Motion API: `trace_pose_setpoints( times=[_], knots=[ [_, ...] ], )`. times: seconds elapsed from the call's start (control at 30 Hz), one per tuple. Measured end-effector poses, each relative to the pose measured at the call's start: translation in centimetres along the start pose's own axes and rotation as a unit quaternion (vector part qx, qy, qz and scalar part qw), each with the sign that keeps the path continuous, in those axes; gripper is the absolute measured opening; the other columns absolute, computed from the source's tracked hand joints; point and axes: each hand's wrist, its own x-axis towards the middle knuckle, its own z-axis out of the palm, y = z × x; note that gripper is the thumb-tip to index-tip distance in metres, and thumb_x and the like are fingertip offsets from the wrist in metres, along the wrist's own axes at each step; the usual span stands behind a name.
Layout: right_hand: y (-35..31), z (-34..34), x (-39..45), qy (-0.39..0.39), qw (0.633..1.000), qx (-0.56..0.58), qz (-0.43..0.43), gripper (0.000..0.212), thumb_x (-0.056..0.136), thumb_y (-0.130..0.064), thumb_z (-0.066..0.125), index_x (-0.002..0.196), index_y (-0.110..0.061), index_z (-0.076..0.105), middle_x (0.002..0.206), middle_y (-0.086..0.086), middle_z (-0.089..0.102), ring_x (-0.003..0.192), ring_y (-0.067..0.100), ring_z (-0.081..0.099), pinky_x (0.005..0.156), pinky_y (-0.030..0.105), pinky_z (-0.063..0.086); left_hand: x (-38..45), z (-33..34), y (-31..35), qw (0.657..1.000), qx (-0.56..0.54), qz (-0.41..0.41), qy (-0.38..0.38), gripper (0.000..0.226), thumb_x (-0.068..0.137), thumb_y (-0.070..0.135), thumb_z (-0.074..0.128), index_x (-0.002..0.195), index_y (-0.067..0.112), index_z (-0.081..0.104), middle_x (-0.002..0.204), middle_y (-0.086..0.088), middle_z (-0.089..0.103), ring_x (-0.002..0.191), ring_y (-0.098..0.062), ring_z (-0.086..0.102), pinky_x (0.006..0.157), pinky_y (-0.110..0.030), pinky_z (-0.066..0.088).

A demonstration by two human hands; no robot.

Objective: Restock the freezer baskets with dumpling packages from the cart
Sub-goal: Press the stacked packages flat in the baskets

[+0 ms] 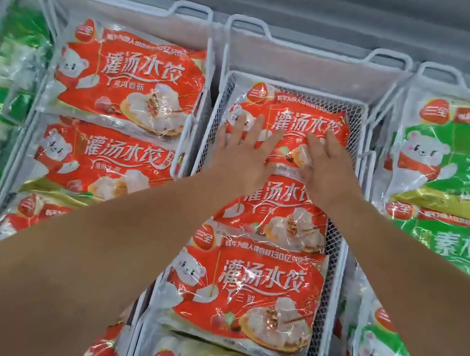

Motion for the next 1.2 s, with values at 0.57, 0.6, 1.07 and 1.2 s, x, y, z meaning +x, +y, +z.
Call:
trace_pose_setpoints(
  times=[0.57,0.6,1.07,1.2],
  knots=[
    [0.0,-1.3,3.6,-0.073,0.994,0.08,0.014,0.133,0.07,-0.046,0.084,0.156,-0.017,-0.013,0.165,0.002,-0.013,0.152,0.026,-0.008,0.123,0.044,0.006,2.8,-2.5,-2.7,0.999,0.001,-0.003,-0.054,0.138,0.069,0.085,0.058,0.153,0.009,-0.021,0.163,-0.014,-0.021,0.15,-0.035,-0.017,0.123,-0.047,-0.002],
    [0.1,-1.2,3.6,-0.071,0.994,0.084,0.02,0.133,0.069,-0.046,0.085,0.156,-0.017,-0.012,0.165,0.002,-0.012,0.152,0.026,-0.007,0.123,0.044,0.006,2.8,-2.6,-2.5,0.998,-0.004,-0.009,-0.057,0.138,0.068,0.084,0.059,0.154,0.01,-0.02,0.163,-0.014,-0.02,0.15,-0.034,-0.016,0.123,-0.047,-0.002],
    [-1.3,5.1,-10.8,-0.104,0.992,-0.037,-0.063,0.081,0.095,-0.065,0.025,0.157,-0.021,-0.001,0.165,0.002,-0.011,0.153,0.023,-0.007,0.123,0.047,0.015,-11.1,3.8,-1.6,0.994,0.026,0.047,-0.097,0.093,0.088,0.079,0.018,0.157,0.023,-0.011,0.163,0.002,-0.022,0.15,-0.022,-0.021,0.123,-0.049,-0.005],
    [-1.5,5.1,-10.9,-0.096,0.995,-0.024,-0.03,0.085,0.094,-0.068,0.027,0.158,-0.02,0.001,0.166,0.003,-0.01,0.153,0.023,-0.007,0.124,0.043,0.009,-10.3,3.6,-0.9,0.993,0.038,0.04,-0.106,0.097,0.086,0.082,0.021,0.157,0.024,-0.013,0.162,0.002,-0.025,0.15,-0.022,-0.024,0.123,-0.049,-0.006]
  ],
)
